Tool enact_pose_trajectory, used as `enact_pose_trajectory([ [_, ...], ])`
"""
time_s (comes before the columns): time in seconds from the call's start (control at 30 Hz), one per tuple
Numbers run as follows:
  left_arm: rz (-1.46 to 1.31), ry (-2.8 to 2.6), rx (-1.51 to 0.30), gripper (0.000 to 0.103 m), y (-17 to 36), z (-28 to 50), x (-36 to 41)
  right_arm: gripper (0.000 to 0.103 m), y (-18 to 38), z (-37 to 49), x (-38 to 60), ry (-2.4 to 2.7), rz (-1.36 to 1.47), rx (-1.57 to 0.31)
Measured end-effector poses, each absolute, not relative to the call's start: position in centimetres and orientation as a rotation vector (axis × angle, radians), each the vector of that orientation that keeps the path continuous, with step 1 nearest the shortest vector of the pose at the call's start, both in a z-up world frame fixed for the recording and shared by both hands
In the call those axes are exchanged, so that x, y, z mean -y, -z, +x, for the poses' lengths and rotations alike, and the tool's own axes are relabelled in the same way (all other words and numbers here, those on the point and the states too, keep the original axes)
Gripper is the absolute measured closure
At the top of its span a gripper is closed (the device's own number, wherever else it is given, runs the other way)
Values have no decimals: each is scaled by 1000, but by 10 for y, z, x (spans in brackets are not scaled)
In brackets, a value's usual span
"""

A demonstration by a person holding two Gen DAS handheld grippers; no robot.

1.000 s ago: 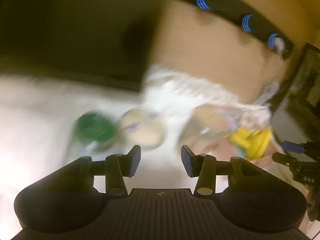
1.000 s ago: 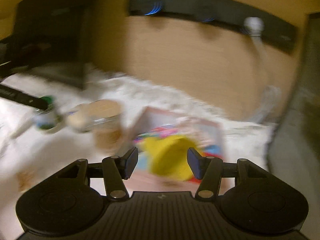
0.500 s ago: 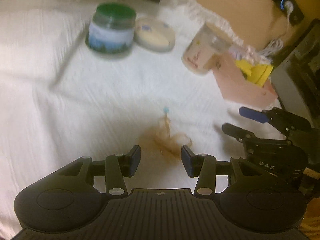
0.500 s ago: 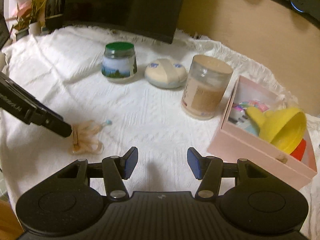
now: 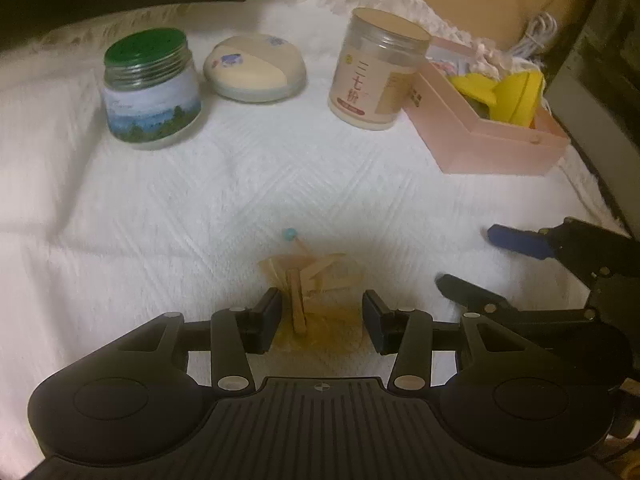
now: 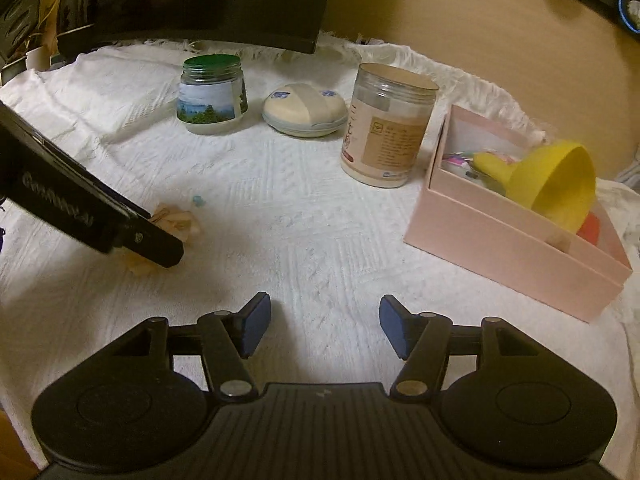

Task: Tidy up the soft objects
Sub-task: 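Grasp the wooden sticks with the left tool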

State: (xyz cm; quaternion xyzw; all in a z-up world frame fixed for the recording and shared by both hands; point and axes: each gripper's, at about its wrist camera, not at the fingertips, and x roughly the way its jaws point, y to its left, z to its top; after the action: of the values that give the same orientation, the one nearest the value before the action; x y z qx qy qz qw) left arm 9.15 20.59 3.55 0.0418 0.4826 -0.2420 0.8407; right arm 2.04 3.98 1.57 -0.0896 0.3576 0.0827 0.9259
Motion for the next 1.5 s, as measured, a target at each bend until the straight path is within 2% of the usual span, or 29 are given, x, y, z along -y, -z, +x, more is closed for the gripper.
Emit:
enact_pose_trajectory([
  [0.07, 102, 505, -1018, 57, -36, 92, -205, 40, -15, 19, -38, -166, -175, -731],
  [0.13, 132, 484, -1013, 69, -36, 93, -202, 38, -15, 18, -35, -163, -160, -733],
  [0.2, 141, 464, -1010, 74, -35, 93, -202, 37, -15, 19, -33, -160, -143, -737],
  [0.6, 42, 427, -1025, 86, -35, 97, -215, 36, -14, 19, -34, -158, -147, -737],
  [0.73, -26, 438, -1011, 87, -36, 97, -228, 37, -24, 30, -36, -197, -183, -760],
  [1.03, -142, 383, -841, 87, -81, 116, -280, 37, -75, 100, -102, -259, -419, -530],
  [1.13, -195, 334, -773, 87, -102, 128, -309, 37, -65, 129, -139, -233, -591, -483],
  [1.27, -265, 278, -725, 87, -114, 141, -343, 39, -37, 172, -173, -218, -724, -518],
  [1.33, -290, 255, -721, 87, -113, 145, -355, 44, -22, 186, -180, -203, -768, -535],
  [1.5, -354, 213, -754, 87, -96, 154, -374, 45, 0, 211, -177, -166, -786, -562],
])
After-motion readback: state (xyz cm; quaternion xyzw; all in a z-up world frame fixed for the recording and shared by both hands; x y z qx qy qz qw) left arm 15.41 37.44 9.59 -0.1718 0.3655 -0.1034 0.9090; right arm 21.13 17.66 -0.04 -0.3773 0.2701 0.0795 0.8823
